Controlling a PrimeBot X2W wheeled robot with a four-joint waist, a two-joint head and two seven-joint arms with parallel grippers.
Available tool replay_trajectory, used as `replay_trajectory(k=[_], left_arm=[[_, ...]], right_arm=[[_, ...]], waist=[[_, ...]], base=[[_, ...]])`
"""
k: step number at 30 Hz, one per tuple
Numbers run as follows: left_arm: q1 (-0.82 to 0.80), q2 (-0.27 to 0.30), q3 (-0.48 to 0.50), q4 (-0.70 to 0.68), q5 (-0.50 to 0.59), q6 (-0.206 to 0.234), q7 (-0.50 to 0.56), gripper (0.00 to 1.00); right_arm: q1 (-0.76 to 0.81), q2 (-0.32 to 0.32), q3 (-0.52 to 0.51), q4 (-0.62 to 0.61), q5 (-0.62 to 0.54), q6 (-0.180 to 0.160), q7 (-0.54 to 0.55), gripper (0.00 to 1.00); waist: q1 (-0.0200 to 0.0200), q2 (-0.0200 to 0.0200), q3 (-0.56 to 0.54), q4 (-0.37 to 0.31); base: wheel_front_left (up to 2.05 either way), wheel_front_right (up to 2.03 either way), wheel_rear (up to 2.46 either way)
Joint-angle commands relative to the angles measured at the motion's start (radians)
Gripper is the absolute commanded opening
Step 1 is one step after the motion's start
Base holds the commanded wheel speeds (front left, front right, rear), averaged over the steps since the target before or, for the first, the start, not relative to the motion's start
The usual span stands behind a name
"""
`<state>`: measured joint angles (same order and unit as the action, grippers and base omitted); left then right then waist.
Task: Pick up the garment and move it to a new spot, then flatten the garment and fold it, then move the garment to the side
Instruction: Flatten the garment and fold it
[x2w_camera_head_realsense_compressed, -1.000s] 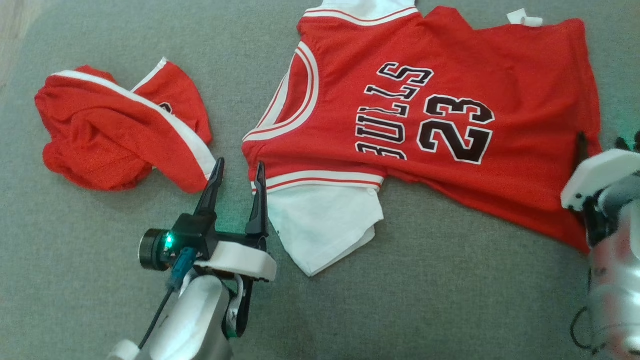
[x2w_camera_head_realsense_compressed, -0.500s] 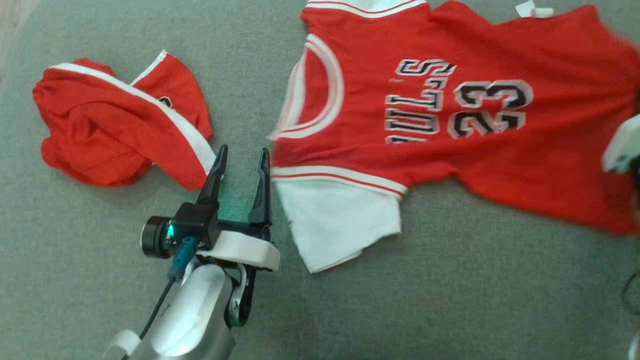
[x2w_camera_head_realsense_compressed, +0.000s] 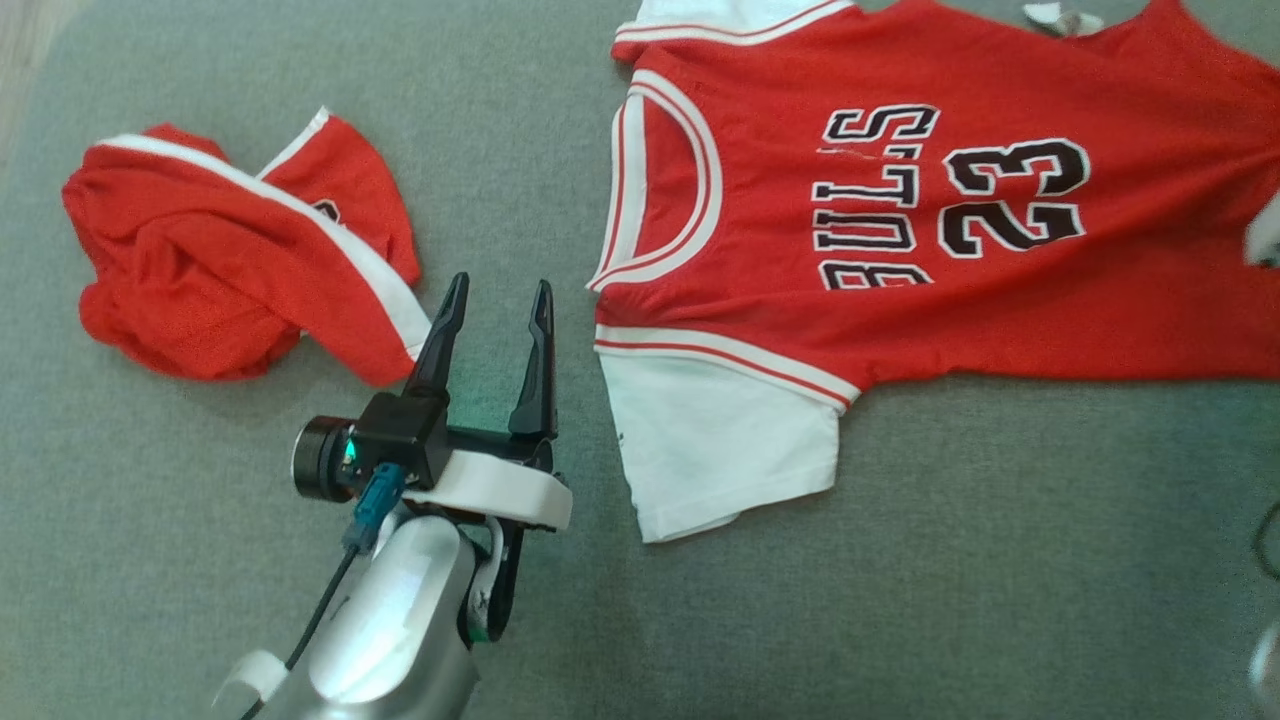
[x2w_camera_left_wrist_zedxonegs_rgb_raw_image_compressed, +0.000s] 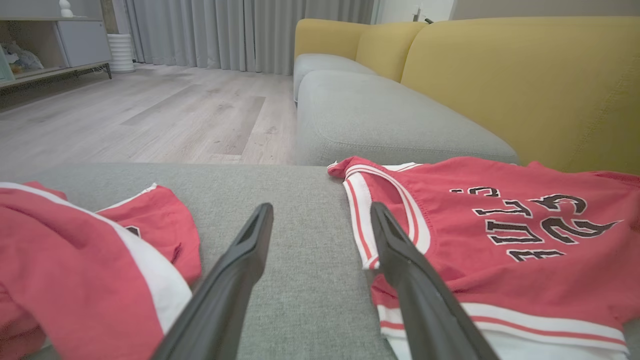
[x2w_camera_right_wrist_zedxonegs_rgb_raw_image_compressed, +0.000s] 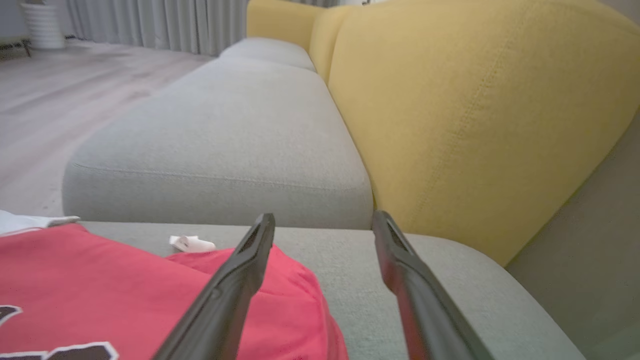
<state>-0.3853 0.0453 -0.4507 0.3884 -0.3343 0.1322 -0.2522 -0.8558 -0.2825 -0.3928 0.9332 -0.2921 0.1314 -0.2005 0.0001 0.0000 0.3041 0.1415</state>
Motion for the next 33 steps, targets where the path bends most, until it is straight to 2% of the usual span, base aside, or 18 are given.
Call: replay_trajectory(k=[1,5,9,13,16,23,33], left_arm=[[-0.020,0.005,0.027,-0.031,-0.003,0.004,-0.010,1.00],[-0.006,0.005,0.027,-0.026,-0.005,0.001,-0.010,1.00],[0.012,0.005,0.034,-0.009,-0.003,-0.006,-0.010,1.00],[0.025,0.005,0.033,0.033,0.001,-0.013,-0.010,1.00],[0.026,0.005,0.034,0.083,-0.003,-0.017,-0.010,1.00],[0.008,0.012,0.038,0.187,-0.011,-0.015,-0.007,1.00],[-0.077,0.031,0.058,0.329,-0.029,0.004,0.055,1.00]], right_arm=[[0.024,0.027,0.021,-0.049,-0.001,-0.001,-0.034,1.00],[0.111,0.093,0.050,-0.142,0.039,-0.001,-0.059,1.00],[0.257,0.168,0.129,-0.332,0.120,-0.001,-0.061,1.00],[0.441,0.207,0.211,-0.483,0.196,-0.001,-0.061,1.00],[0.565,0.225,0.231,-0.571,0.255,-0.001,-0.061,1.00],[0.705,0.232,0.311,-0.661,0.360,-0.001,-0.061,1.00],[0.715,0.232,0.362,-0.701,0.396,-0.001,-0.061,1.00]], waist=[[-0.0001,0.0000,-0.022,-0.013],[-0.0001,0.0000,-0.063,-0.038],[-0.0001,0.0000,-0.102,-0.075],[-0.0001,0.0000,-0.136,-0.111],[-0.0001,0.0000,-0.155,-0.137],[-0.0001,0.0000,-0.157,-0.191],[-0.0001,0.0000,-0.111,-0.249]], base=[[0.00,0.00,0.00],[0.00,0.00,0.00],[0.00,0.00,0.00],[0.00,0.00,0.00],[0.00,0.00,0.00],[0.00,0.00,0.00],[0.00,0.00,0.00]])
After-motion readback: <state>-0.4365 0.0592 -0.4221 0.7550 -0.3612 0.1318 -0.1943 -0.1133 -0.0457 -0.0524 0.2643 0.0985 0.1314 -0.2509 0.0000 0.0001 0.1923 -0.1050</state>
